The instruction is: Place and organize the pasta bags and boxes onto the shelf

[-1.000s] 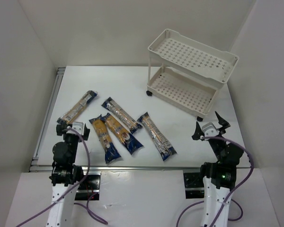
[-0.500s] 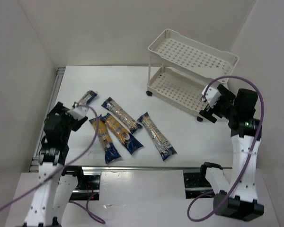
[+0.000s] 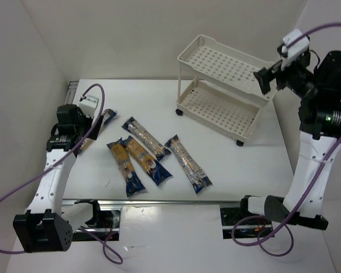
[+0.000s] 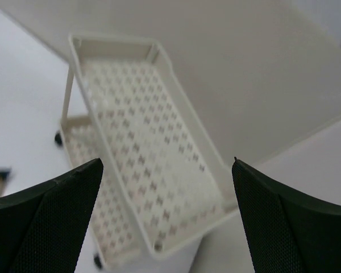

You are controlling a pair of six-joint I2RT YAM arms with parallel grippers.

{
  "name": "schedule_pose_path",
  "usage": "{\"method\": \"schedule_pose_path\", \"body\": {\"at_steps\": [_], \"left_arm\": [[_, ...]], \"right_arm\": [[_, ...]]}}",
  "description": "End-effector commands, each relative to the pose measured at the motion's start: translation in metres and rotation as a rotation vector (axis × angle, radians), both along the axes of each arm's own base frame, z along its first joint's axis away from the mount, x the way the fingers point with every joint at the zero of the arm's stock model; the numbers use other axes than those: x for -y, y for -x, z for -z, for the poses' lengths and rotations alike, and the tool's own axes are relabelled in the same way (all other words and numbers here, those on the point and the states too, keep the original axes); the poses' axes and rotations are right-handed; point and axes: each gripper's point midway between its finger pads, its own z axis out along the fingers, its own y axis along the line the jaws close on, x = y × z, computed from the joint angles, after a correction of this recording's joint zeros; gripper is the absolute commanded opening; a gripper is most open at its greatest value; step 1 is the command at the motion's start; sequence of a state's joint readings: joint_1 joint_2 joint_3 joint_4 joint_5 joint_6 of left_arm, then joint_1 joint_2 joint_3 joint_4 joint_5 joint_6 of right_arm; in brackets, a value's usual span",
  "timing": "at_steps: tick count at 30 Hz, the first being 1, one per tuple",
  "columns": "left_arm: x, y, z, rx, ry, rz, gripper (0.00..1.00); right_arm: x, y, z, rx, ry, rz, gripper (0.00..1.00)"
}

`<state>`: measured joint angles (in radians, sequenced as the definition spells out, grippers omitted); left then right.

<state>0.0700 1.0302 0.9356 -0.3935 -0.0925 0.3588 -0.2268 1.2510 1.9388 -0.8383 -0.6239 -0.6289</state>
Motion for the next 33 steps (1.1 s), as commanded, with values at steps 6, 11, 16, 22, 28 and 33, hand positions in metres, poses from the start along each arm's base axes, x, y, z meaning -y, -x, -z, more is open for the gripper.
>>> {"method": "schedule_pose_path", "body": {"at_steps": [6,11,16,22,28,33], "left_arm": [[-0.016,-0.012,-0.009,-0.037,0.089,-0.136,0.99],[-0.027,-0.003,-0.007,-0.082,0.106,-0.194,0.99],[-0.026,0.011,0.013,-0.154,0.183,-0.207,0.99],[-0.021,0.025,0.041,-0.218,0.241,-0.217,0.99],[-0.021,0.030,0.044,-0.214,0.275,-0.230,0.99],[-0.023,0.035,0.049,-0.219,0.293,-0.247,0.99]], "right_arm": [[-0.154,-0.088,0.012,0.087,0.180,0.238,0.99],[-0.277,-0.077,0.060,-0.164,-0.011,-0.116,0.99],[-0.325,-0.044,0.195,-0.571,-0.058,-0.246,0.99],[-0.286,0.008,0.374,-0.951,0.114,-0.125,0.99],[-0.252,0.016,0.439,-0.992,0.191,0.030,0.99],[-0.242,0.027,0.472,-1.051,0.211,0.075,0.99]]}}
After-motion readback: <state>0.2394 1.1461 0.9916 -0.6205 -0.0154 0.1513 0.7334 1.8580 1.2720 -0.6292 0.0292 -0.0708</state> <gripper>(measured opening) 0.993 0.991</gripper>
